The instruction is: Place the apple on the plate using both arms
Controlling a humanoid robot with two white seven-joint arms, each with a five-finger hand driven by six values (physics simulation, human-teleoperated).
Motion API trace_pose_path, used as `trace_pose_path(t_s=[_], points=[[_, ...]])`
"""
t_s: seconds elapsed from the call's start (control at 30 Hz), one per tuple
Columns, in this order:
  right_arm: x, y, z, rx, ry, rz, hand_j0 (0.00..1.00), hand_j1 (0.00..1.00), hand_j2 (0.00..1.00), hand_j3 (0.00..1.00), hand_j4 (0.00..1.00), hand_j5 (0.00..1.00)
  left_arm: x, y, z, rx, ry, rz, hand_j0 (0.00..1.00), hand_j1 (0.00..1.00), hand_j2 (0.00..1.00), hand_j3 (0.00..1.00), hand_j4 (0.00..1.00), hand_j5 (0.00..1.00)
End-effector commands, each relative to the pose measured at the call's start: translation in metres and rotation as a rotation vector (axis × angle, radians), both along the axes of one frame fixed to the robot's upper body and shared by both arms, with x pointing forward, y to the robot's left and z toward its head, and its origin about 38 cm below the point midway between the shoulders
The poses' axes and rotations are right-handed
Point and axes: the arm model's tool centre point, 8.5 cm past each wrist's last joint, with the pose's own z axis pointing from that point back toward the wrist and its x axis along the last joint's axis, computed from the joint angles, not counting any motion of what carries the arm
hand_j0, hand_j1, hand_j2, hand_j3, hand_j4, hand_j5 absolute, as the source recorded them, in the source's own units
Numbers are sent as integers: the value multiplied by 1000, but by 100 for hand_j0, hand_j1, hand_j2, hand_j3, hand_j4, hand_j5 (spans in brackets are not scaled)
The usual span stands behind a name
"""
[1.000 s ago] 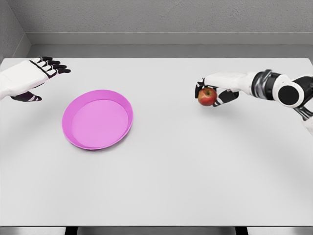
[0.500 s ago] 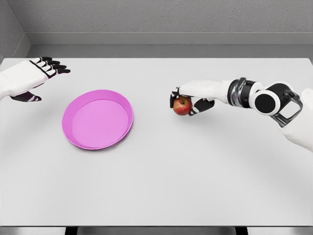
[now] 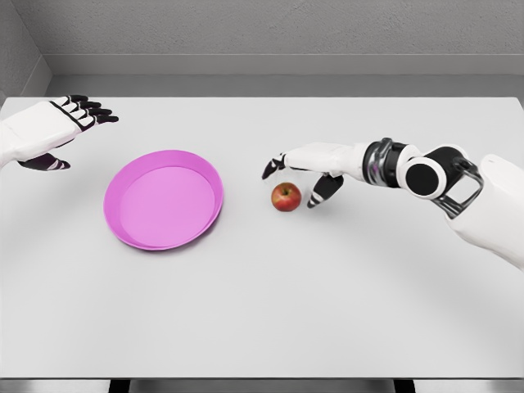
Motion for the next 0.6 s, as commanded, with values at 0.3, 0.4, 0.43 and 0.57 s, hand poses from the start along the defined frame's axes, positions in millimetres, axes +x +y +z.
trace_pose_path(t_s=[0.3, 0.4, 0.43, 0.57], points=[[16, -157, 69, -72, -155, -303, 100, 100, 100, 100, 100, 100, 0, -1, 2, -5, -5, -1, 100, 100, 100, 100, 100, 100], [9, -189, 80, -55, -183, -360, 100, 100, 100, 100, 100, 100, 0, -7, 0, -5, 1, -14, 100, 100, 100, 100, 100, 100], [7, -195, 83, -61, -194, -358, 100, 100, 100, 100, 100, 100, 1, -21, -4, -15, 15, -40, 100, 100, 100, 100, 100, 100], [-1, -209, 80, -71, -196, -353, 100, 100, 100, 100, 100, 100, -12, -107, -5, 32, 61, -242, 100, 100, 100, 100, 100, 100]])
